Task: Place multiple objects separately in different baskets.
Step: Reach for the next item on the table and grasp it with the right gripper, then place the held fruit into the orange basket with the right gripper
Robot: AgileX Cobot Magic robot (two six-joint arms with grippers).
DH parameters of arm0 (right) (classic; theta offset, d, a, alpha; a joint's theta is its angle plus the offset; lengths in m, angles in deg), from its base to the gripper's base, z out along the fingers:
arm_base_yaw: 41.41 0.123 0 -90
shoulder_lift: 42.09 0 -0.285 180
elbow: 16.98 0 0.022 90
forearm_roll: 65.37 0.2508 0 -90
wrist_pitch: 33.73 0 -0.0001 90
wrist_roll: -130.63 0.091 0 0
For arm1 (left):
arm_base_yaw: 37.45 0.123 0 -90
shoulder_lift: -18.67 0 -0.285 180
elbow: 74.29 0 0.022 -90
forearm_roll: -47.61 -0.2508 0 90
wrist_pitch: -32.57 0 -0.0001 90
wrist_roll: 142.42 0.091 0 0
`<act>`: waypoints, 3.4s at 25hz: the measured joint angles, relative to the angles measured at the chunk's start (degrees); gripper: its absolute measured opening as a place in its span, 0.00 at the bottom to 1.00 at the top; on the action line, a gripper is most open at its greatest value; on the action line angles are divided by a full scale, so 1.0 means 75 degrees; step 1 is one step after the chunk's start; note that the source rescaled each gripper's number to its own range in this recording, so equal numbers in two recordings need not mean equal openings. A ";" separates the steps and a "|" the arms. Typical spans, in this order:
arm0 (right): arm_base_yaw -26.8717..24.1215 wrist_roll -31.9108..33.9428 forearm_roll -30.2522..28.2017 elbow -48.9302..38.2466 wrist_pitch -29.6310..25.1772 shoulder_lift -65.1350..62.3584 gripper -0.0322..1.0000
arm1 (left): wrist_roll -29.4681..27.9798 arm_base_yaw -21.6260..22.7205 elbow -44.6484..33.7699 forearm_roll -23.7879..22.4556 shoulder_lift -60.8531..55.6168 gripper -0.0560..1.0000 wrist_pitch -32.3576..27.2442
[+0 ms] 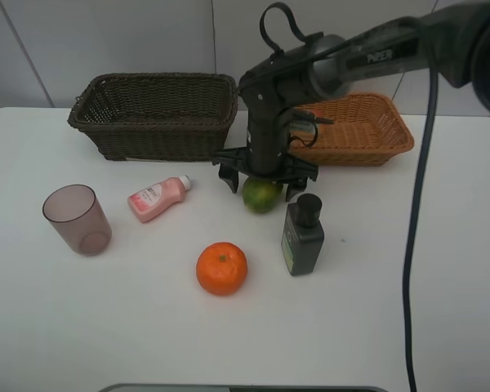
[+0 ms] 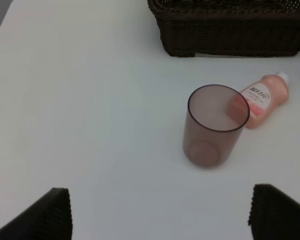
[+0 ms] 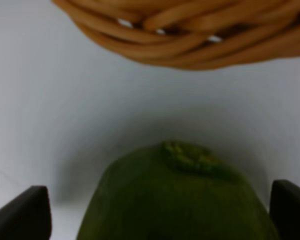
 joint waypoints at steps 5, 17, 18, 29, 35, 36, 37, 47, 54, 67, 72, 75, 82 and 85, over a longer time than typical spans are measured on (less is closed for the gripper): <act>0.0000 0.0000 0.0054 0.0000 -0.0027 0.0057 0.46 | 0.0000 0.0000 0.0000 0.0000 0.0000 0.92 0.0000; 0.0000 0.0000 0.0054 0.0000 -0.0020 0.0057 0.45 | 0.0000 0.0000 0.0000 0.0000 0.0000 0.92 0.0000; 0.0000 0.0000 0.0054 0.0000 -0.0020 0.0057 0.45 | 0.0000 0.0000 0.0000 0.0000 0.0000 0.92 0.0000; 0.0000 -0.0853 0.0054 0.0229 -0.0481 -0.0002 0.45 | 0.0000 0.0000 0.0000 0.0000 0.0000 0.92 0.0000; 0.0000 -0.1800 0.0129 0.0497 -0.0716 -0.0663 0.45 | 0.0000 0.0000 0.0000 0.0000 0.0000 0.92 0.0000; 0.0000 -0.2018 0.0176 0.0558 -0.0795 -0.0764 0.45 | 0.0000 0.0000 0.0000 0.0000 0.0000 0.92 0.0000; -0.0019 -0.2244 0.0240 0.0603 -0.0880 -0.0854 0.45 | 0.0000 0.0000 0.0000 0.0000 0.0000 0.92 0.0000; -0.0713 -0.4310 0.0804 0.1086 -0.1728 -0.1152 0.44 | 0.0000 0.0000 0.0000 0.0000 0.0000 0.92 0.0000; -0.1523 -0.5021 0.0827 0.1086 -0.1697 -0.1152 0.44 | 0.0000 0.0000 0.0000 0.0000 0.0000 0.92 0.0000; -0.2705 -0.5112 0.0254 0.1086 -0.0260 -0.1152 0.44 | 0.0000 0.0000 0.0000 0.0000 0.0000 0.92 0.0000; -0.2964 -0.5112 0.0006 0.1086 0.0471 -0.1075 0.44 | 0.0000 0.0000 0.0000 0.0000 0.0000 0.92 0.0000; -0.2989 -0.5112 -0.0071 0.1086 0.0574 -0.0826 0.44 | 0.0000 0.0000 0.0000 0.0000 0.0000 0.92 0.0000; -0.3112 -0.5112 -0.0112 0.1086 0.0869 -0.0281 0.44 | 0.0000 0.0000 0.0000 0.0000 0.0000 0.92 0.0003; -0.3151 -0.5112 -0.0118 0.1086 0.0979 -0.0197 0.44 | 0.0000 0.0000 0.0000 0.0000 0.0000 0.92 0.0003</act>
